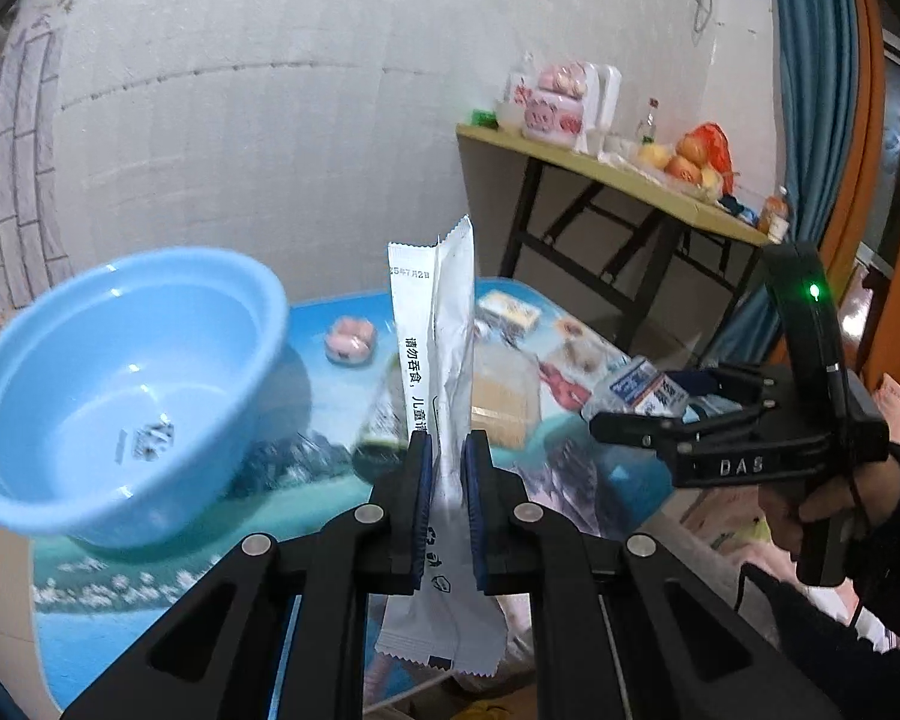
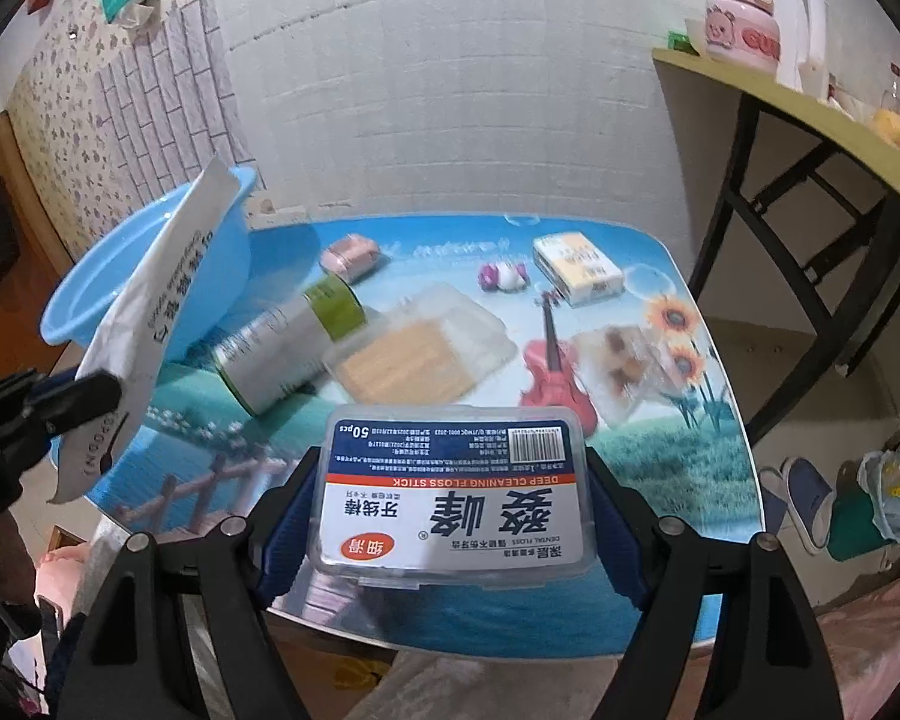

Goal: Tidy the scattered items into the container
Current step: 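Carry the white packet over the blue basin and open the left gripper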

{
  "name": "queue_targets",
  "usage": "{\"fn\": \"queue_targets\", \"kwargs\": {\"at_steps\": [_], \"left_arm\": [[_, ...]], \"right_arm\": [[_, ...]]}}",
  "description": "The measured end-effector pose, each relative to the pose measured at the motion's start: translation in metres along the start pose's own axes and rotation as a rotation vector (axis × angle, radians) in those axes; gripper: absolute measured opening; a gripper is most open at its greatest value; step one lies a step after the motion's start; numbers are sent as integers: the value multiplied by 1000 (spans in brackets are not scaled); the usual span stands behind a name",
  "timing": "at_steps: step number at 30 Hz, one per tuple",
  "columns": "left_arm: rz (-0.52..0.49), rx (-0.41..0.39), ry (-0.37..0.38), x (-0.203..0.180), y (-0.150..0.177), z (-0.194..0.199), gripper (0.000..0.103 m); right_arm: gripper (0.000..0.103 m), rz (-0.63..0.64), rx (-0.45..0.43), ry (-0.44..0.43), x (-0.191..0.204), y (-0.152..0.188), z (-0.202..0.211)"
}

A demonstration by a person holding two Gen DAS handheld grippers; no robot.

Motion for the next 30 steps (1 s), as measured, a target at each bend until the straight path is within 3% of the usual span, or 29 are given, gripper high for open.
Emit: {"fn": "queue_targets", "kwargs": {"at_steps": [5, 9, 17, 23, 30], "left_arm": [[58, -26, -69, 23, -18, 11, 10], [49, -53, -139, 41, -32, 20, 10], [95, -60, -265, 94, -48, 26, 10], [122, -47, -354, 137, -51, 26, 10], [143, -10, -396, 171, -42, 14, 10]], "right_arm": [[81, 33, -8, -33, 20, -19, -3], [81, 70, -36, -70, 42, -39, -2], [81, 148, -75, -161, 107, -84, -17], [82, 200, -89, -200, 151, -106, -28], [82, 209, -79, -203, 168, -116, -37]]}}
Point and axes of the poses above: each gripper's, at about its wrist camera, not at the fingertips, and z roughly against the way its jaws point, x to its left, y to its underside, the point moved 5 cm from there along -z, roughly the way its jaws point, and after that the axes turned 12 degrees about -y, right-handed, at the moved point
